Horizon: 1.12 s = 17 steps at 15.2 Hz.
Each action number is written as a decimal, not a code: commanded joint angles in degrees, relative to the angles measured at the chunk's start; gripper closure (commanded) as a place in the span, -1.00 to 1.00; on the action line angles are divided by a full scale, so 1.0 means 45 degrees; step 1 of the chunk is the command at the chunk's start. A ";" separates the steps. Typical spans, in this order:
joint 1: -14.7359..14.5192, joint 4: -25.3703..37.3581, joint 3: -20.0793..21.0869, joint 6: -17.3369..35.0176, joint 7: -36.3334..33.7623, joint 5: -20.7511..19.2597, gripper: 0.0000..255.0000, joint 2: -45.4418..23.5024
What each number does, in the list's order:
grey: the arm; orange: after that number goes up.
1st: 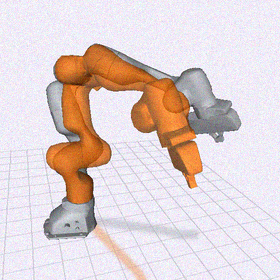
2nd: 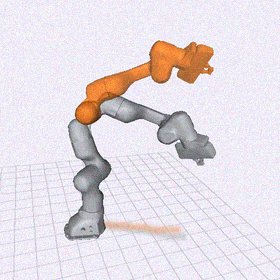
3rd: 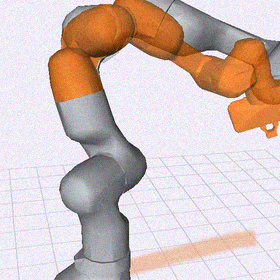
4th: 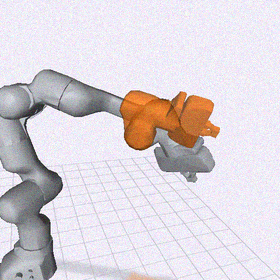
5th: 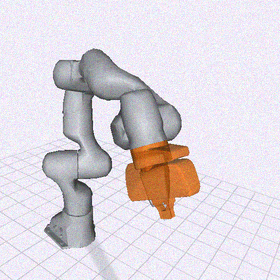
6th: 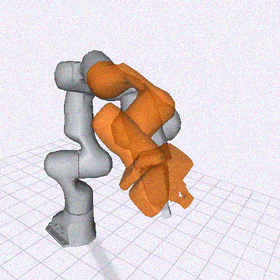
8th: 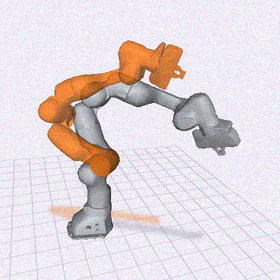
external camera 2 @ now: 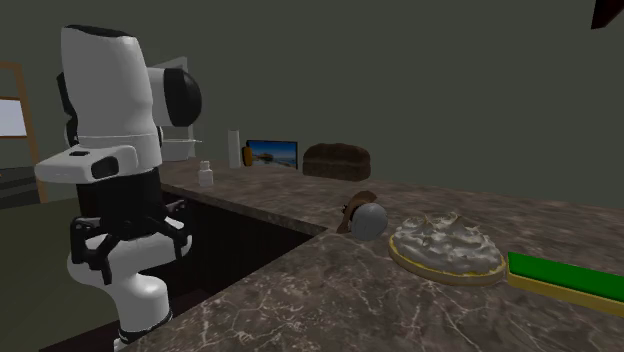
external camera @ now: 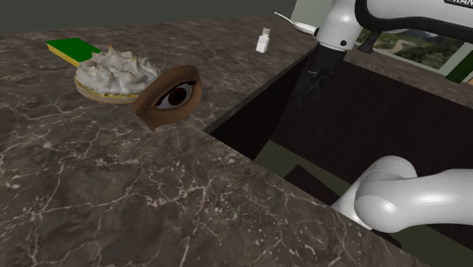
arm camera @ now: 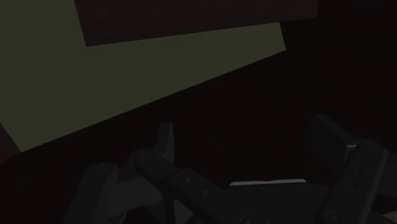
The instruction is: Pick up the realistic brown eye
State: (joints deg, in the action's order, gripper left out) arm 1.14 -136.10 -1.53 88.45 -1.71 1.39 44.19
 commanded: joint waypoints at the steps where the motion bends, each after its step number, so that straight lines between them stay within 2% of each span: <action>1: 0.0000 0.0000 0.0000 0.0000 0.0000 0.0000 -1.00 0.0000; 9: -0.0167 0.0351 0.2523 0.0231 -0.4260 0.2126 -1.00 0.0266; 17: 0.0082 0.1932 0.5124 0.0965 -0.8500 0.3621 -1.00 -0.0849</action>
State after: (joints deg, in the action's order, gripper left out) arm 1.28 -128.57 19.87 92.30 -37.15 16.91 41.22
